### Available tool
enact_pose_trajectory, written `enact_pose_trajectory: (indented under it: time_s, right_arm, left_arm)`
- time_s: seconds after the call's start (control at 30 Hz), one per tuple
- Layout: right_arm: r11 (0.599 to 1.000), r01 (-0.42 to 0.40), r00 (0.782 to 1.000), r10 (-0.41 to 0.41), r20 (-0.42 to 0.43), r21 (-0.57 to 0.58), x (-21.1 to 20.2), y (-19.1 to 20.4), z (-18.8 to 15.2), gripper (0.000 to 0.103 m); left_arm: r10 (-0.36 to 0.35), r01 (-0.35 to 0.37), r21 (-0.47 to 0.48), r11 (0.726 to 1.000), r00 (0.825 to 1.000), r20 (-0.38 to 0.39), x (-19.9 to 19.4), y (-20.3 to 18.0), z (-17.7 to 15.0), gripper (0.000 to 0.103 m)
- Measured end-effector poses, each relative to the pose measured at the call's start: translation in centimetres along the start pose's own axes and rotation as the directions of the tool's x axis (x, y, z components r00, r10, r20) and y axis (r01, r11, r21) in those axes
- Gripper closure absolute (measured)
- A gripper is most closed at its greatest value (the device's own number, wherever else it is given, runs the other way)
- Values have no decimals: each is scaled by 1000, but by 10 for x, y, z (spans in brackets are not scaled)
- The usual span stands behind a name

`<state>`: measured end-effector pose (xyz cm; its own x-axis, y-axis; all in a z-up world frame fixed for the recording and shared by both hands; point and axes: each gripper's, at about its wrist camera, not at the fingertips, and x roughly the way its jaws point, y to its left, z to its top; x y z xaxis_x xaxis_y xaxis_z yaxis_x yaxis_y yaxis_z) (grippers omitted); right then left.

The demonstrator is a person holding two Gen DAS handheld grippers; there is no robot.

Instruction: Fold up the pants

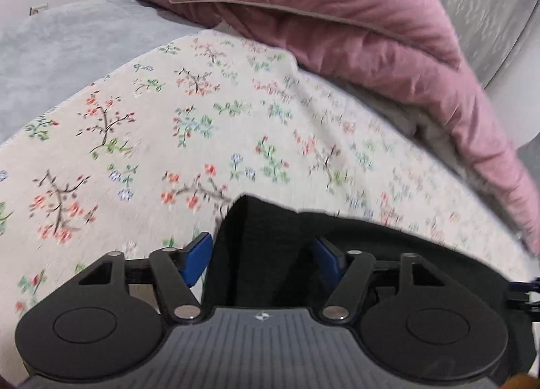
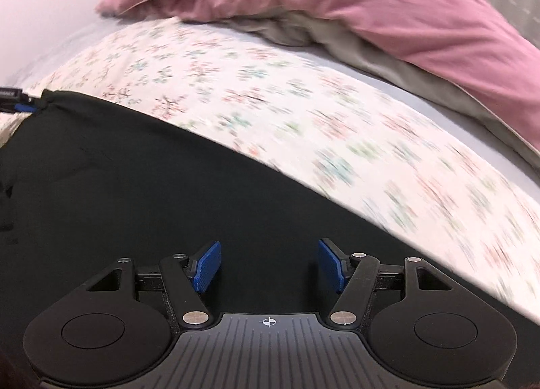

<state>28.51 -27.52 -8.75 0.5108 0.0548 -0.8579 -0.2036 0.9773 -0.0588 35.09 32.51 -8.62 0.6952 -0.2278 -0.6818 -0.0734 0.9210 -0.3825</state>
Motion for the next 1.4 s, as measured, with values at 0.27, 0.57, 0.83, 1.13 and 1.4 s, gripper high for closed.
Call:
enact_pose_trajectory:
  time_s: [0.27,0.57,0.83,1.13,1.4]
  right_arm:
    - [997,-35,997,29,-76,-75,64,12,48,43]
    - [988,-146,973,133,-189,-57,85,8,79,103]
    - [995,27,995,-36,-90,-94,91,18,100,103]
    - [991,116,993,-115,-17,66,75,-2,90,51]
    - [898,319,948,-307,-87,304,-29,-128,-12,44]
  left_arm:
    - [-53,53,24,998,998,27,1,6,-3,50]
    - [-36,36,2,999,997,70,-3,12,-7,69]
    - [67,-74,49,996,988,136,-9,-8,-11,72]
    - [205,-225,146,963,968,141,-21,-31,-12,68]
    - [73,-120,330,936,986,152,-67,-109,-47,47]
